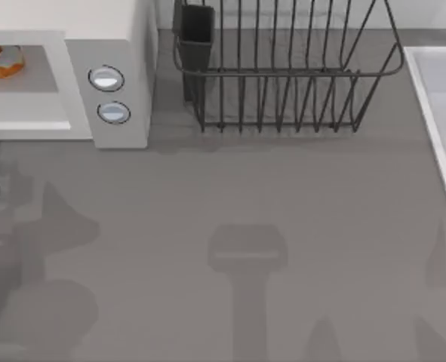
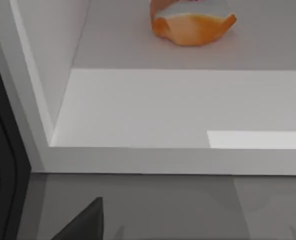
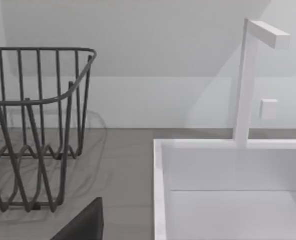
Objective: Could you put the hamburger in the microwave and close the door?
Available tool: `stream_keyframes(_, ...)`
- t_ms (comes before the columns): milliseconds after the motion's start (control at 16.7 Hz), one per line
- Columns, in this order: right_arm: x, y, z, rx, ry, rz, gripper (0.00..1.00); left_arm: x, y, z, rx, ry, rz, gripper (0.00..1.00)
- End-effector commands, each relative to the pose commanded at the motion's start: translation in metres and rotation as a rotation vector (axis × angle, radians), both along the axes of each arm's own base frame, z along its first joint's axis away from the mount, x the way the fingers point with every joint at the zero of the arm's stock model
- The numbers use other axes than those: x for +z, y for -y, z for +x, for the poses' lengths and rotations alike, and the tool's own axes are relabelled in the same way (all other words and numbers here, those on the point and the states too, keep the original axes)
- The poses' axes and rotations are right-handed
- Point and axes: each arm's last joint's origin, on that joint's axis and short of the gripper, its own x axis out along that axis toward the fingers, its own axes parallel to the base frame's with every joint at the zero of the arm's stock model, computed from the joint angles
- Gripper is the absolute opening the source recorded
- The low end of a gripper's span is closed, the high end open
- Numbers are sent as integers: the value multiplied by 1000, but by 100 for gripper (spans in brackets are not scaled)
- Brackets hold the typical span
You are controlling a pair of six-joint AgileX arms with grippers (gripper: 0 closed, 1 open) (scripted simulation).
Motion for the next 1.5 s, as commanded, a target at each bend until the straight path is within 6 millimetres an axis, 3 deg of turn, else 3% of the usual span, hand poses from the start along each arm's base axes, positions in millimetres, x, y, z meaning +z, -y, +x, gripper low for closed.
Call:
stream_keyframes(600,0,0,0,0,0,0,100,75,2,-6,-1,-28,-8,100)
stream_keyframes(1020,0,0,0,0,0,0,100,79,5,-11,-2,-19,-5,100)
stream_keyframes(1260,0,0,0,0,0,0,100,97,22,-37,-1,32,9,100)
stream_keyframes(1500,0,0,0,0,0,0,100,111,44,-80,4,114,24,100)
